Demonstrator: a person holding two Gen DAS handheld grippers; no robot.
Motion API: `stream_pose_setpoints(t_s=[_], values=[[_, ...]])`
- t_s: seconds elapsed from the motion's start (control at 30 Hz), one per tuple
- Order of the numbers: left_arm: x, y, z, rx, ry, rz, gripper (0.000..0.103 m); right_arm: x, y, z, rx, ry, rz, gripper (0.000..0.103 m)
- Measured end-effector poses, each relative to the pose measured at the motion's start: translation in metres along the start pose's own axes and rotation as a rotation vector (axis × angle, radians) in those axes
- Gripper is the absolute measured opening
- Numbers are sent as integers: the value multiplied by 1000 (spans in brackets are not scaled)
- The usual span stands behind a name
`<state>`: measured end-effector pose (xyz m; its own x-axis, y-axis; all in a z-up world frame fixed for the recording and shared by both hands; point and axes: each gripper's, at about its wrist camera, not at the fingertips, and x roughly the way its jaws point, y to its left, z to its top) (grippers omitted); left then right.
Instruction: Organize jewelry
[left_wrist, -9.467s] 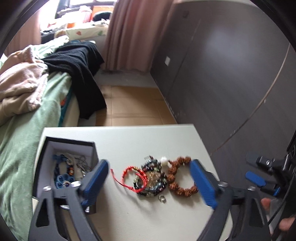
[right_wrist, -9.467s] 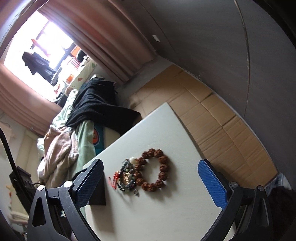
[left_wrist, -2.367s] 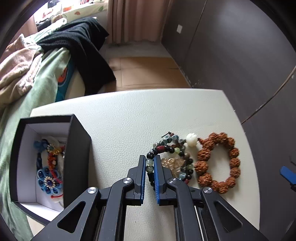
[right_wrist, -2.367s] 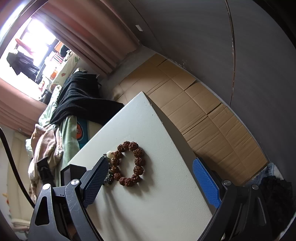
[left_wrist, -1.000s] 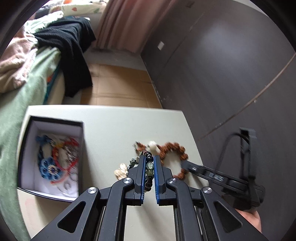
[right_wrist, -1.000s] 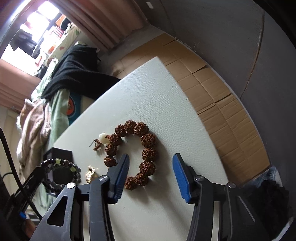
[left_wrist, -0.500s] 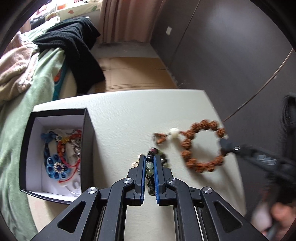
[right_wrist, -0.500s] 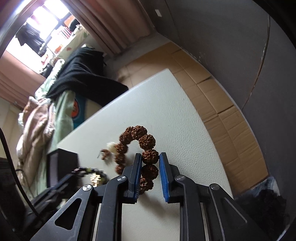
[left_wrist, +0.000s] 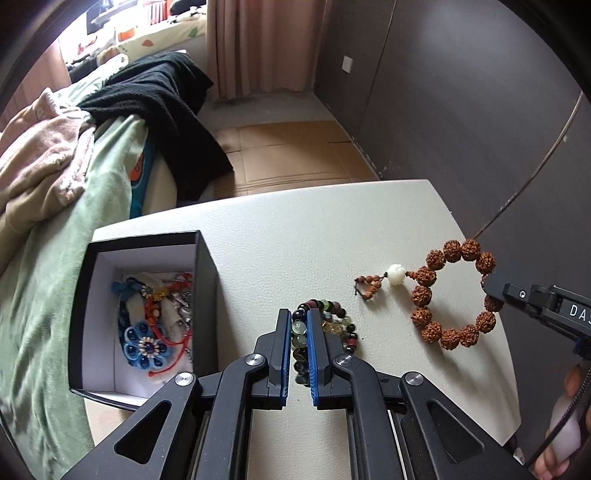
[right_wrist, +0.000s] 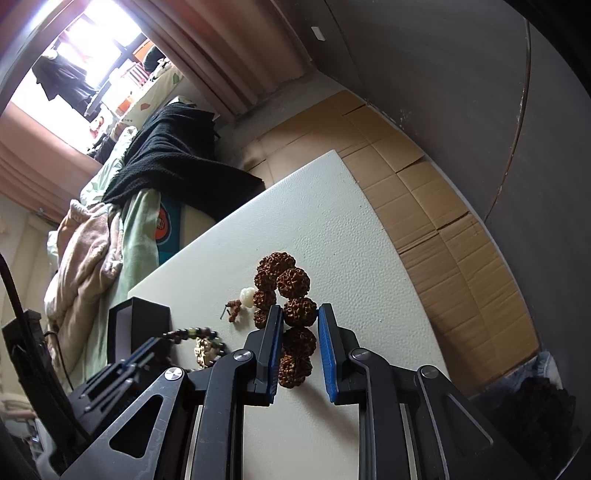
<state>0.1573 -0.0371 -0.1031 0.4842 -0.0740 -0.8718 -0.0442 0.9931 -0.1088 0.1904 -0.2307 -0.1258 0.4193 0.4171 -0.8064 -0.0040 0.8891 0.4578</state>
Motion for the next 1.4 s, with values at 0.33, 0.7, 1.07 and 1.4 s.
stream_pose_setpoints(t_s=[0.33, 0.7, 1.07, 1.4], values=[[-10, 3, 0, -87, 54, -260, 8, -2, 4, -1, -7, -4, 12, 21], [-11, -6, -3, -48, 70, -233, 8, -1, 5, -2, -13, 2, 2, 21], [16, -15, -11, 1, 146, -139, 12, -2, 5, -3, -9, 5, 0, 21], [15, -12, -10, 20, 117, -89, 48, -4, 3, -3, -3, 5, 7, 21]])
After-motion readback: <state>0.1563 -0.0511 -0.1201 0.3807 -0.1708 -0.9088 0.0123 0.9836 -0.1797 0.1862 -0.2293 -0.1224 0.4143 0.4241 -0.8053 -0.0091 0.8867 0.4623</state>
